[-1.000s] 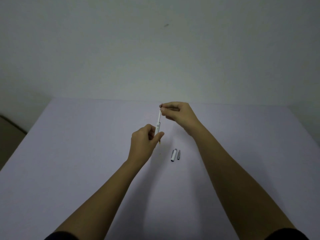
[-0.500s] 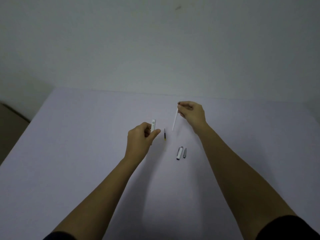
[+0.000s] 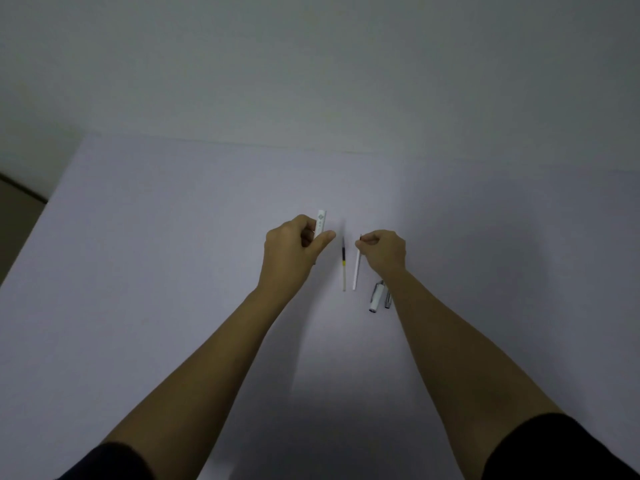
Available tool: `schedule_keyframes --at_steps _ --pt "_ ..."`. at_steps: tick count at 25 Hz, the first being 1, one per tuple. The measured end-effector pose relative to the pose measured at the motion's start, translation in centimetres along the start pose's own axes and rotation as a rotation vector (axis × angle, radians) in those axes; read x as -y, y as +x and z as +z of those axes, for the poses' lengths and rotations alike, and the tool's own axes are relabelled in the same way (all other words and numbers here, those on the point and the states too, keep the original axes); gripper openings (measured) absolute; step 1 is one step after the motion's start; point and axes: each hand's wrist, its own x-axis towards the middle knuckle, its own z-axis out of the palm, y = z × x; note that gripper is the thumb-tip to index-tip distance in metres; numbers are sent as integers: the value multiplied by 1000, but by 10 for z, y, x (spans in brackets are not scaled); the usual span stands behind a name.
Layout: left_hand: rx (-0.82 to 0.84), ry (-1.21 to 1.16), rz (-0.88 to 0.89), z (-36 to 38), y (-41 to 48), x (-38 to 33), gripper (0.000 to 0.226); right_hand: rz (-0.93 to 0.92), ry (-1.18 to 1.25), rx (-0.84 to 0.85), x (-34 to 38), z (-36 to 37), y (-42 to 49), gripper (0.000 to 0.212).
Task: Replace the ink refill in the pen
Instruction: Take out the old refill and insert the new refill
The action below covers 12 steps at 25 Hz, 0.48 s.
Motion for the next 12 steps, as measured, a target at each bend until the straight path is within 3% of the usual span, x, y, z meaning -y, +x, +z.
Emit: schedule_keyframes --at_steps 12 --pt "10 -1 -26 -5 -1 -1 27 11 1 -14 3 0 -6 24"
